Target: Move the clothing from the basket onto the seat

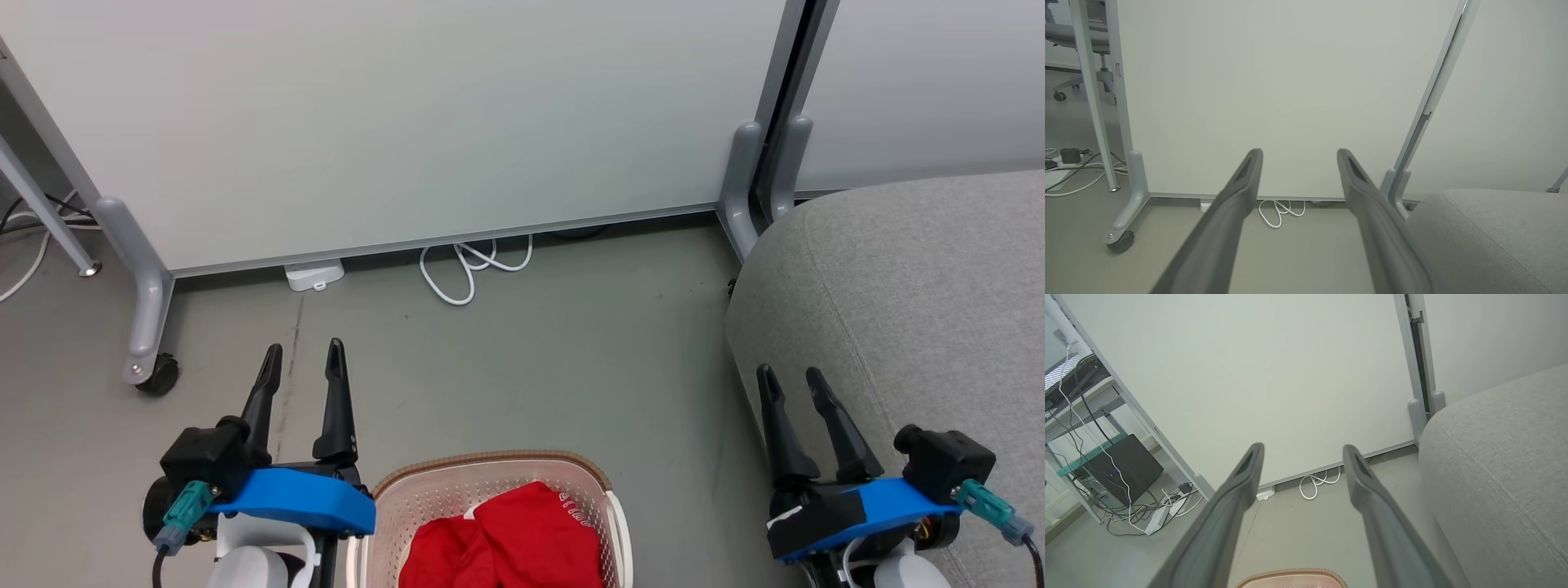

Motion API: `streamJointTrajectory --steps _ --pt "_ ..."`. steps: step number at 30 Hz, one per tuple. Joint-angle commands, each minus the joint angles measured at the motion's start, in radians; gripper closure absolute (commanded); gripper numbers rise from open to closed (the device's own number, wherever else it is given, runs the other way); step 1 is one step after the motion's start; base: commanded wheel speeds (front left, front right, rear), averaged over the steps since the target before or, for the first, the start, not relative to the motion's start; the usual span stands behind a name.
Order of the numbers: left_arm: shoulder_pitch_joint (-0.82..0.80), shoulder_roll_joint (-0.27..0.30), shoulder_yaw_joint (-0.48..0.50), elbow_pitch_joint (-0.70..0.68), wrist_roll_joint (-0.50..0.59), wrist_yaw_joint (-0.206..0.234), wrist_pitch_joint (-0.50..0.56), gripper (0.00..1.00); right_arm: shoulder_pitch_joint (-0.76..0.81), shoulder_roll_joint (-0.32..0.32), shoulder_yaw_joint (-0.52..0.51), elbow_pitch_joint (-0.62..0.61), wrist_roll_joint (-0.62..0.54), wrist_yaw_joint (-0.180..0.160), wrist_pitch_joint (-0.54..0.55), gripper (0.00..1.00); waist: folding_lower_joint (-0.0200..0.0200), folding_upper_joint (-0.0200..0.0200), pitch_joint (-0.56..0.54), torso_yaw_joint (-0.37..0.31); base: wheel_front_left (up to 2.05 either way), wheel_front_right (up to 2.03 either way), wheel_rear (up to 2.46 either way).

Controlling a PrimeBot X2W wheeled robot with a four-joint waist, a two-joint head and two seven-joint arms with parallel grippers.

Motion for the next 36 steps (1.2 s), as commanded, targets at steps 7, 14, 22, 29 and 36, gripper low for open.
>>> streamJointTrajectory --steps 7,14,22,29,36 --pt "-0.027 0.005 -0.011 0.009 0.077 -0.005 -0.023 0.0 -0.018 -0.008 0.015 0.003 -0.077 0.002 -0.023 0.0 0.0 0.0 0.001 0.003 0.0 0.0 0.0" --pt "-0.027 0.005 -0.017 0.022 0.127 -0.007 -0.038 0.0 -0.019 -0.008 0.023 0.005 -0.129 0.002 -0.037 0.0 0.0 0.0 0.003 0.003 0.0 0.0 0.0" --pt "-0.032 0.005 -0.025 0.039 0.18 -0.01 -0.052 0.0 -0.019 -0.008 0.032 0.007 -0.185 0.002 -0.051 0.0 0.0 0.0 0.003 0.003 0.0 0.0 0.0" --pt "-0.04 0.005 -0.035 0.057 0.225 -0.012 -0.065 0.0 -0.021 -0.009 0.039 0.011 -0.228 0.002 -0.063 0.0 0.0 0.0 0.004 0.006 0.0 0.0 0.0" --pt "-0.041 0.005 -0.037 0.072 0.249 -0.013 -0.073 0.0 -0.022 -0.009 0.044 0.017 -0.255 0.003 -0.072 0.0 0.0 0.0 0.003 0.006 0.0 0.0 0.0"
